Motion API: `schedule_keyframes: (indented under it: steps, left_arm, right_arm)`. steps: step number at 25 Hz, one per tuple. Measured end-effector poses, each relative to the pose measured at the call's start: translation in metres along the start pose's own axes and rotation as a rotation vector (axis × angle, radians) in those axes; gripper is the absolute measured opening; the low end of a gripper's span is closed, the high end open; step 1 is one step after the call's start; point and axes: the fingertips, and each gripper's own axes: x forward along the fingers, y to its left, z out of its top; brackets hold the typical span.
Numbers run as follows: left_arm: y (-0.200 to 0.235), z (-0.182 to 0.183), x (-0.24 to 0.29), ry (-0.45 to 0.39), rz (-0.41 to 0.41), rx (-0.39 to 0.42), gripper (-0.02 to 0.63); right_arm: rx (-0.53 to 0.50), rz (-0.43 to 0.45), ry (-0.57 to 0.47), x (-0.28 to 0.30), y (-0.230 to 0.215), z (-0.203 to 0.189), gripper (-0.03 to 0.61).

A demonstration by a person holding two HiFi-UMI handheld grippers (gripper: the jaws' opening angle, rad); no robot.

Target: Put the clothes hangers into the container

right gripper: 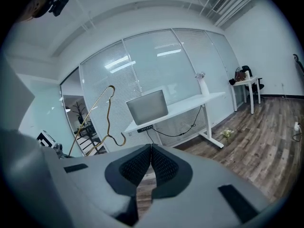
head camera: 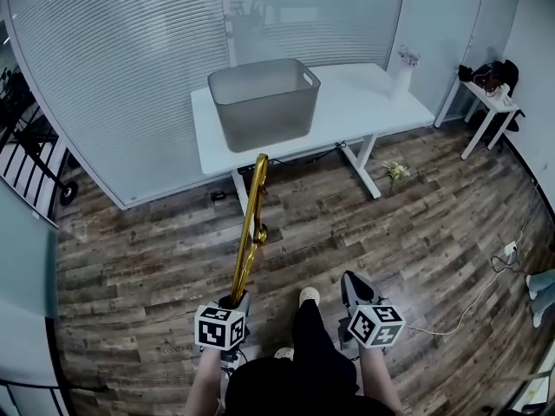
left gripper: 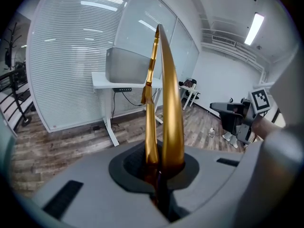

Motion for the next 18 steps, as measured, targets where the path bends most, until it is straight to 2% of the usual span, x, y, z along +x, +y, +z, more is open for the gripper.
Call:
schedule_keyframes:
  steps: [10, 18]
  left_arm:
    - [0.009, 0.079, 0.068, -0.021, 0.008, 0.003, 0.029]
    - [0.017, 0.129, 0.108, -0.016, 0.001, 0.019, 0.029]
  right_arm:
    - [-0.014, 0.026, -0.010, 0.079, -0.042, 0.062, 0.028]
    - [-0.021, 0.062, 0.018, 0.135, -0.060, 0.088, 0.028]
